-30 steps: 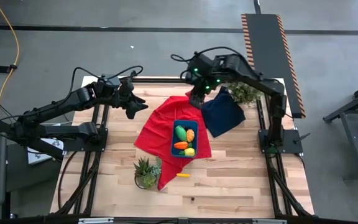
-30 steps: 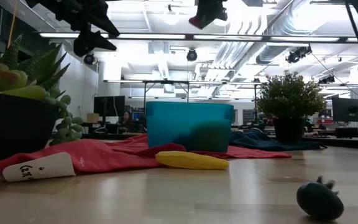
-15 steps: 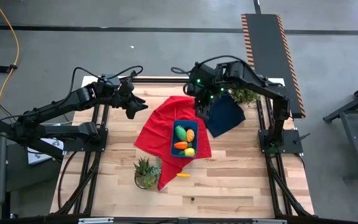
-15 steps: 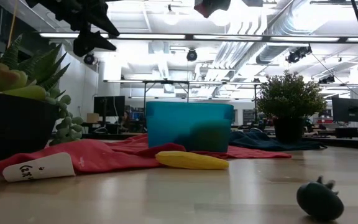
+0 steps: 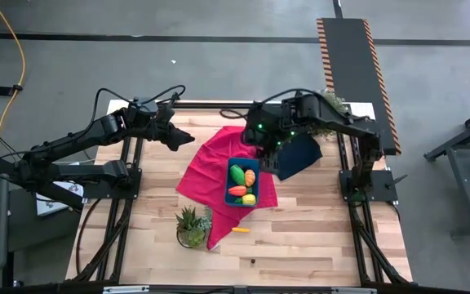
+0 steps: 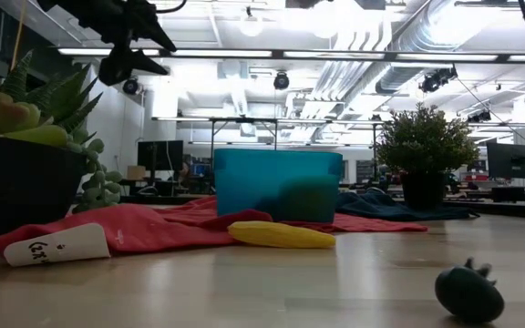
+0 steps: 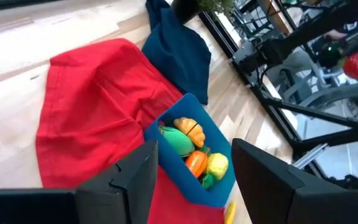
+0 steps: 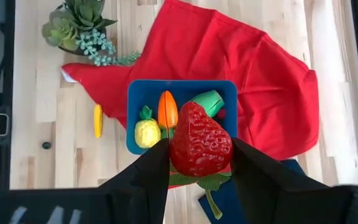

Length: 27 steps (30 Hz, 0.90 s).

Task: Pick and placing Produce into tupperware
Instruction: Put the strawberry into the blue bin

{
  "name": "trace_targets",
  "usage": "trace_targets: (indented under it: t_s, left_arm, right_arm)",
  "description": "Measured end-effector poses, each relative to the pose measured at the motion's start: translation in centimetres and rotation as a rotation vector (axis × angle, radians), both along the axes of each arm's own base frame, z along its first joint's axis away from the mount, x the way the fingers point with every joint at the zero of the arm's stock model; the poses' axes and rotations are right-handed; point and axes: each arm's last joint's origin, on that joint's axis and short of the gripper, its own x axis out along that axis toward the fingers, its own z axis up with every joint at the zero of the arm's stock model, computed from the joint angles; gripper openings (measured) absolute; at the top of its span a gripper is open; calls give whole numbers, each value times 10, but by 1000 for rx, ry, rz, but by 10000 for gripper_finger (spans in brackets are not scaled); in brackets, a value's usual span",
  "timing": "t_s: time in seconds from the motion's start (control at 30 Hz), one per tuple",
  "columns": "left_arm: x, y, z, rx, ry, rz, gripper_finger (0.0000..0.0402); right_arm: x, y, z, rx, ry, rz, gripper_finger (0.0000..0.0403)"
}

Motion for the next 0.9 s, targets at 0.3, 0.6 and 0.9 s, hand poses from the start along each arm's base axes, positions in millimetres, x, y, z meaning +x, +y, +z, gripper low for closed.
trace_targets:
  t_s: [0.3,0.6,0.9]
  left_arm:
    - [-2,-4,-4,-71,20,-51,193]
    - [-6,-7,-10,-123,83,-56,193]
    - [-6,-7,-11,-132,90,-54,193]
  right_arm:
    - [0,16,-1,-4,10,15,138]
    - [0,23,0,-1,3,-2,138]
    - [3,22,1,20,-27,-53,138]
